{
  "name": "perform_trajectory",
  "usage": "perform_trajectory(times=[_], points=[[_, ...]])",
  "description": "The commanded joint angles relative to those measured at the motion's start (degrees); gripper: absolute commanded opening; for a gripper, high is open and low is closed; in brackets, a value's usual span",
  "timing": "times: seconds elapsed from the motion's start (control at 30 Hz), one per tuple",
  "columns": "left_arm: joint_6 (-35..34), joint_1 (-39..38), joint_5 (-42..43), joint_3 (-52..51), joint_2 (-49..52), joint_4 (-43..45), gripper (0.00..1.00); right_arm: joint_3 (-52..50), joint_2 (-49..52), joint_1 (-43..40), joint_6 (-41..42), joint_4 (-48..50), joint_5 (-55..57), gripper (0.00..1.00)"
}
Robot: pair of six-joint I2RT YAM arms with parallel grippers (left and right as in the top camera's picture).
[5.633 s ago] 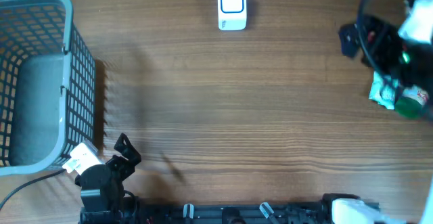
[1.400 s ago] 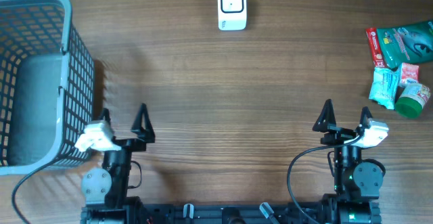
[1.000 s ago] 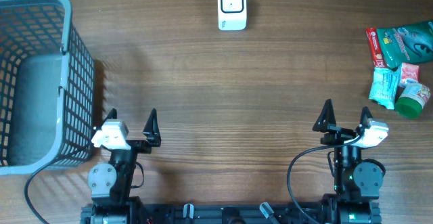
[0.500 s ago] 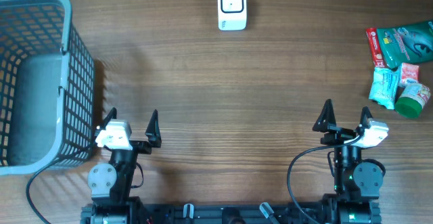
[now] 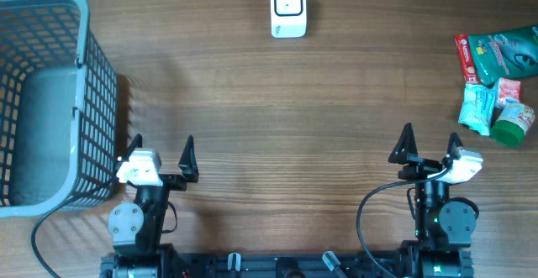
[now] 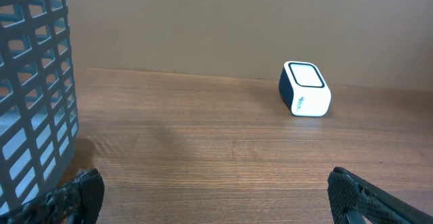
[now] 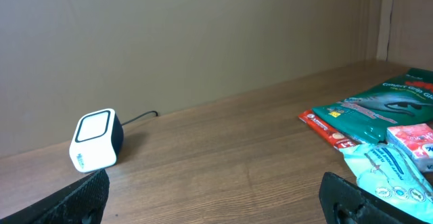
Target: Scan the item barcode
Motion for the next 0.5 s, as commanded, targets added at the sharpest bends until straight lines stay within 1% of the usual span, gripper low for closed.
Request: perform_trajectory(times=[0.0,0.4,0.43,0.47], points=[[0.5,0.5,0.7,-0.7,-0.5,0.4,1.00,-0.1,-0.6,-0.1,-1.1,0.2,0.5,1.00],[0.5,0.5,0.7,-0.7,-0.5,0.4,1.00,-0.1,-0.6,-0.1,-1.3,0.2,1.0,1.00],[0.5,0.5,0.7,-0.7,-0.5,0.4,1.00,-0.1,-0.6,-0.1,-1.7,0.2,1.0,1.00],[0.5,0.5,0.7,-0.7,-0.5,0.4,1.00,-0.1,-0.3,-0.1,-4.9,0.1,0.3,1.00]])
